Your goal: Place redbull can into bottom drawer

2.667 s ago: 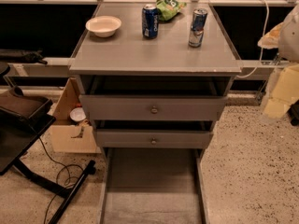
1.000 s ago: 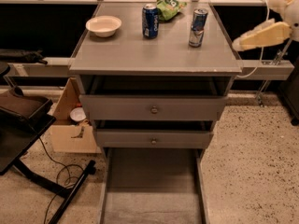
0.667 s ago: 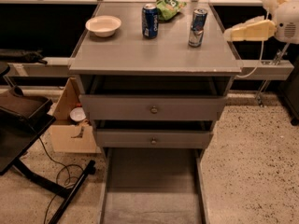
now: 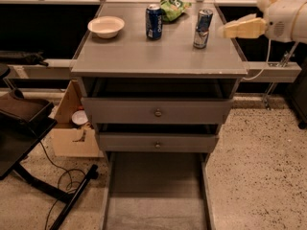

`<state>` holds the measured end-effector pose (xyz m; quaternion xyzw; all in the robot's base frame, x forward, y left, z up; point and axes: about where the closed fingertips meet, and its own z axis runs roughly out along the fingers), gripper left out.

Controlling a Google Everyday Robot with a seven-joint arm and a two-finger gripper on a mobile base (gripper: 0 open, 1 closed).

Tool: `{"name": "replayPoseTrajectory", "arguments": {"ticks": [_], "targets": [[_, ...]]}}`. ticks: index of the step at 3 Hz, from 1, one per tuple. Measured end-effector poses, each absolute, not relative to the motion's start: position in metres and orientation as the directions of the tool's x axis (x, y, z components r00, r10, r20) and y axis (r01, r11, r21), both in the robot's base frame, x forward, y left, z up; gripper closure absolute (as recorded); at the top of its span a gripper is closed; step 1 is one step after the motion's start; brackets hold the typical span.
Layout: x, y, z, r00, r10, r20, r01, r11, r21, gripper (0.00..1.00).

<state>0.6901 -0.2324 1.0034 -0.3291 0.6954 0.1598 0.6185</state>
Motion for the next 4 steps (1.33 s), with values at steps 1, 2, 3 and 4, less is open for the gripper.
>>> {"name": "replayPoseTrajectory", "arguments": {"ticks": [1, 2, 3, 4], "targets": [[0.727, -0.217, 1.005, 0.016, -0.22, -0.975, -0.658, 0.732, -0.176, 0.0], [0.772, -0.201, 1.005, 0.036, -0.202, -0.979, -0.661, 0.73, -0.175, 0.0], [0.803, -0.179, 1.004, 0.044, -0.184, -0.982, -0.675, 0.719, -0.165, 0.0], [0.823, -0.161, 0.99, 0.016, -0.177, -0.984, -0.688, 0.712, -0.139, 0.0]]}}
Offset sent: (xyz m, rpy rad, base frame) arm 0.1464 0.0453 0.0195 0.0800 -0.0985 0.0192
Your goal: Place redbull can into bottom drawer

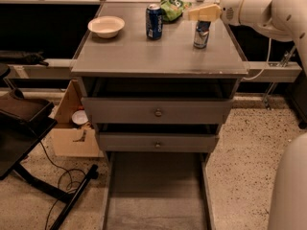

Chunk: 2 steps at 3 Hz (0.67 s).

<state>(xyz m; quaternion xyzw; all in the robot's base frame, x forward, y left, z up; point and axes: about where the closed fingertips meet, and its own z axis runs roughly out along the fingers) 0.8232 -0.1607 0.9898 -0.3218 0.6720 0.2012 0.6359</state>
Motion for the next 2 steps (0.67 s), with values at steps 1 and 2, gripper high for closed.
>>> {"name": "replayPoseTrajectory", "arguments": {"ticks": [1, 2], "targets": [[0.84, -0.153, 0.979, -0.009, -0.17, -0.985, -0.686, 0.718, -0.118, 0.0], [0.858, -0.152, 0.97, -0.031, -0.157, -0.987, -0.677, 0.73, -0.095, 0.0]]}}
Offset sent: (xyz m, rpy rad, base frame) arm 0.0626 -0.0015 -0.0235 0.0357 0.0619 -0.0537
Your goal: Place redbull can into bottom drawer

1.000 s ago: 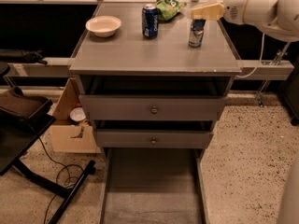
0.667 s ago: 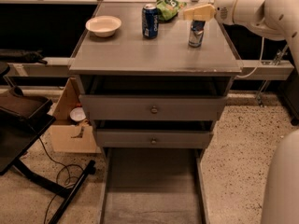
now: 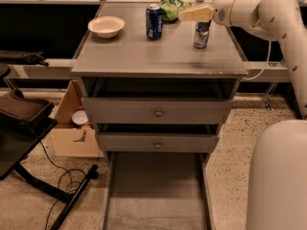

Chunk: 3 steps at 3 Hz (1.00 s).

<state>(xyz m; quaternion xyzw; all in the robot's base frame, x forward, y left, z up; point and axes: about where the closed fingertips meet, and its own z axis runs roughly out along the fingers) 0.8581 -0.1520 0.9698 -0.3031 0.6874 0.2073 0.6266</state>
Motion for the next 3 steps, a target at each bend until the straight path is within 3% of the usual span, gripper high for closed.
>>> {"name": "replayPoseTrajectory", "arguments": {"ticks": [2, 3], "targets": [[0.89, -0.159, 0.922, -0.068, -0.143, -0.987, -0.674, 0.736, -0.06, 0.0], [0.893, -0.168, 0.897, -0.079, -0.161, -0.984, -0.679, 0.731, -0.065, 0.18]]}}
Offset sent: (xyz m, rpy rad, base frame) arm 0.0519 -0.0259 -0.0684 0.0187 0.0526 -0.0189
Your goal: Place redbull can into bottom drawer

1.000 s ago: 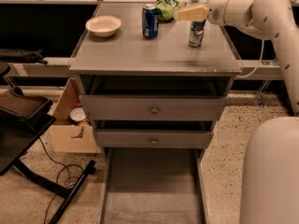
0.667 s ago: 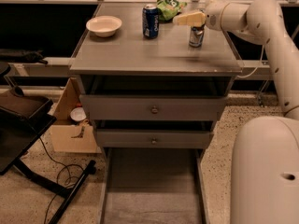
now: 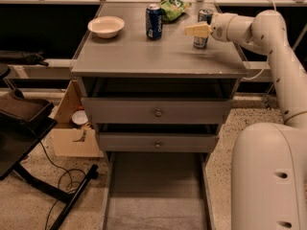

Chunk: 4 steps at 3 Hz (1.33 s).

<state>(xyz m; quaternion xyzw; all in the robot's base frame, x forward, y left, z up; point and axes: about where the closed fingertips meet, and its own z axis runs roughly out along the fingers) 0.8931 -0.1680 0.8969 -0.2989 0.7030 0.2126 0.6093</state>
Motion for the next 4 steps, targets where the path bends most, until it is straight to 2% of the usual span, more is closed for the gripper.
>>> {"name": "replayPoseTrajectory", "arguments": {"ticks": [1, 3, 4], "targets": [[0.894, -0.169, 0.892, -0.081, -0.164, -0.983, -0.681, 0.73, -0.066, 0.49], [0.894, -0.168, 0.893, -0.081, -0.164, -0.983, -0.682, 0.729, -0.065, 0.96], [0.881, -0.152, 0.921, -0.034, -0.134, -0.99, -0.73, 0.681, -0.067, 1.0]]}}
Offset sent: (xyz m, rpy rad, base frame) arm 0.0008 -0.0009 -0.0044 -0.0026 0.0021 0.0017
